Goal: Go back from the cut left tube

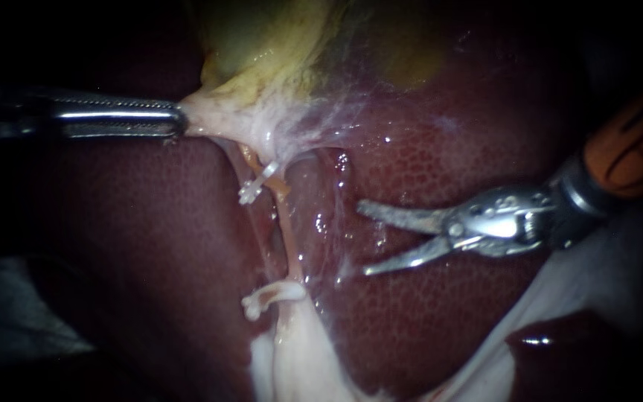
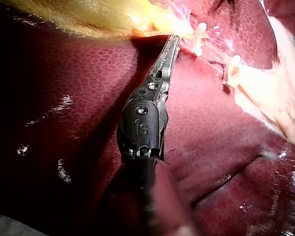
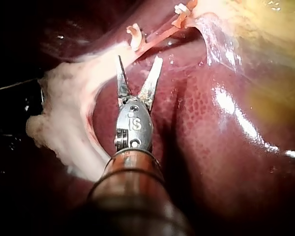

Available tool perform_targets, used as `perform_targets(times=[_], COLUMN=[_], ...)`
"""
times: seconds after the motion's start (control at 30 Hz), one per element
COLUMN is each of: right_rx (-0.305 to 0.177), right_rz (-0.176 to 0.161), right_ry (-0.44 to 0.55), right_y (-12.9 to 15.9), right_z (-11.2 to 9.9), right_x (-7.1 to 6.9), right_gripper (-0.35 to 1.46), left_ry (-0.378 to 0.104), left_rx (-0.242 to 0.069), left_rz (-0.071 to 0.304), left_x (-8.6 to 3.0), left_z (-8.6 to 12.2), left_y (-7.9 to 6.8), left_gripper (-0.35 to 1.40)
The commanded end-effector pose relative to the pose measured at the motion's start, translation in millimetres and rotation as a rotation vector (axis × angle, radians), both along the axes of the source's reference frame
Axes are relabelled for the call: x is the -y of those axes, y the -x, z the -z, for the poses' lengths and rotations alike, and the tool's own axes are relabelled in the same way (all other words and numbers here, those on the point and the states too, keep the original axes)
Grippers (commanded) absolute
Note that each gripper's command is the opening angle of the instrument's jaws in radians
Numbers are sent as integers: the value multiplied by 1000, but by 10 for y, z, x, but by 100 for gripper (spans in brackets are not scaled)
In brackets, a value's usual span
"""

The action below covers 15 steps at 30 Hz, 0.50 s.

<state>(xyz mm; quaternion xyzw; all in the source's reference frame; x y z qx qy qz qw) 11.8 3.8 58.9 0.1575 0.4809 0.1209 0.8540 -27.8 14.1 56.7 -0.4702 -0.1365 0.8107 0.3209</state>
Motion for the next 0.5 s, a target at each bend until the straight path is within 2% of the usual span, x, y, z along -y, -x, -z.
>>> perform_targets(times=[0.03, 0.07, 0.1, 0.2, 0.33, 0.5], right_rx=[36, 81, 108, 164, 197, 201], right_rz=[28, 53, 62, 83, 91, 91], right_ry=[15, 33, 44, 75, 106, 102], right_y=[4, 8, 11, 17, 21, 21], right_z=[1, 4, 6, 9, 9, 9], right_x=[-3, -6, -8, -11, -11, -10], right_gripper=[143, 143, 143, 143, 143, 143], left_ry=[0, 0, 0, 1, 3, 8], left_rx=[0, 0, 0, 0, -1, 1], left_rz=[0, 0, 0, 0, 1, 2], left_x=[0, 0, 0, 0, 2, 5], left_z=[0, 0, 0, -2, -6, -16], left_y=[0, 0, 0, 1, 2, 11], left_gripper=[-35, -35, -35, -35, -35, -35])
